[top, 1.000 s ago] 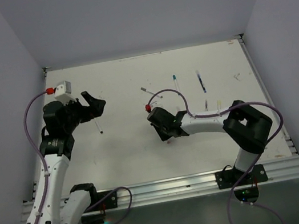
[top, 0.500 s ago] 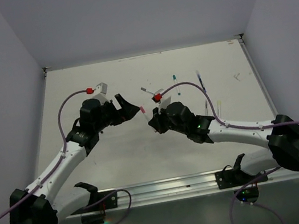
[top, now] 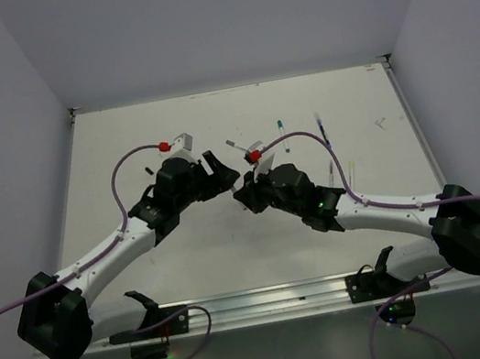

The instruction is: Open the pen caps

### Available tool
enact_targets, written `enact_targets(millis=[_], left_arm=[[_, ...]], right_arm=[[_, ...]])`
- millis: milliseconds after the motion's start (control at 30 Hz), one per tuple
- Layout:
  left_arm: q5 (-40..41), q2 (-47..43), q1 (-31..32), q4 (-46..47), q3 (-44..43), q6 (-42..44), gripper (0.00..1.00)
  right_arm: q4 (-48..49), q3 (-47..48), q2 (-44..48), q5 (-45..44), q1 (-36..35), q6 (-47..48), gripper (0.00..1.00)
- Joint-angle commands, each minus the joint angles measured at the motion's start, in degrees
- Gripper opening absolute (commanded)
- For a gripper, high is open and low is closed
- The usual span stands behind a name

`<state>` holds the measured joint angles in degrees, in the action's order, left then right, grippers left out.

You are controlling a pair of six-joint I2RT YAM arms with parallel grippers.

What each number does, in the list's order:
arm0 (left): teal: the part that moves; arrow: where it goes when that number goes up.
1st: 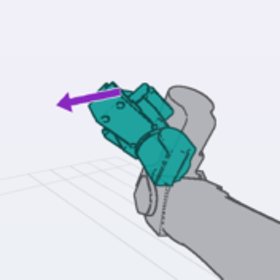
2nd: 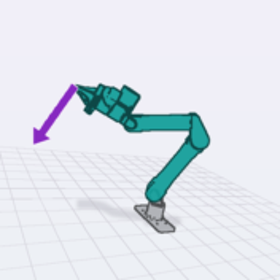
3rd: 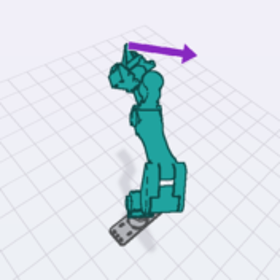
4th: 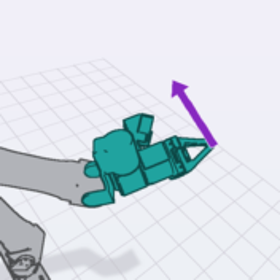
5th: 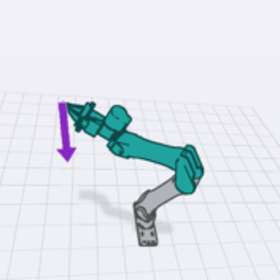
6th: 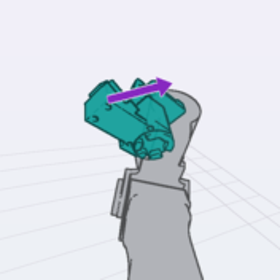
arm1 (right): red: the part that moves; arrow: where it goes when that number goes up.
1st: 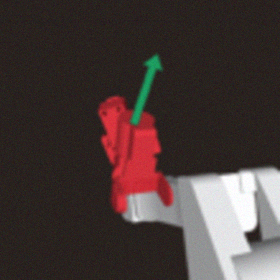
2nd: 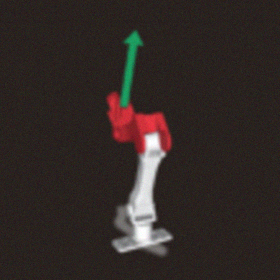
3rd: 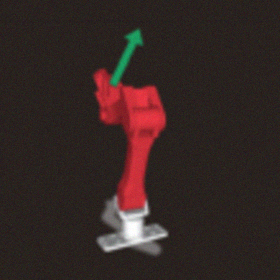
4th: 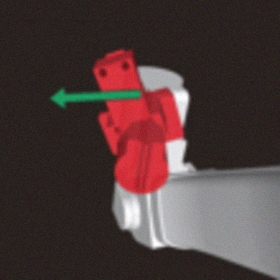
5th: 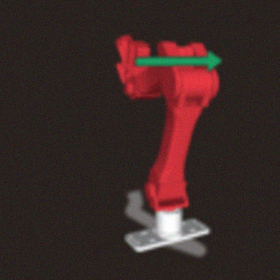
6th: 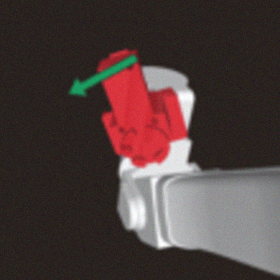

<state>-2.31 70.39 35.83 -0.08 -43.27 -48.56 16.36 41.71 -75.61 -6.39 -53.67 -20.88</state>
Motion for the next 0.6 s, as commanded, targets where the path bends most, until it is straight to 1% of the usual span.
enact_targets(millis=[0, 233, 333, 533, 567], left_arm=[[5.2, -0.17, 0.55, 4.47, -2.88, -1.28, 0.75], [5.47, 1.06, 0.9, 6.23, -3.14, -1.1, 0.64], [5.91, 1.41, 1.34, 6.67, -3.14, -0.84, 0.55], [6.88, 2.03, 1.61, 7.46, -3.05, -0.31, 0.52], [6.88, 2.12, 1.69, 7.55, -3.14, -0.22, 0.5]], right_arm=[[3.59, -0.05, 0.12, 1.03, -0.3, 0.93, 0.0], [4.21, 0.12, -1.03, 2.35, -0.56, 0.49, 0.0], [4.21, 0.38, -1.29, 2.7, -0.73, 0.49, 0.0], [4.29, 0.65, -1.82, 3.32, -1.08, 0.41, 0.0], [4.29, 0.65, -1.82, 3.32, -1.09, 0.41, 0.0]])
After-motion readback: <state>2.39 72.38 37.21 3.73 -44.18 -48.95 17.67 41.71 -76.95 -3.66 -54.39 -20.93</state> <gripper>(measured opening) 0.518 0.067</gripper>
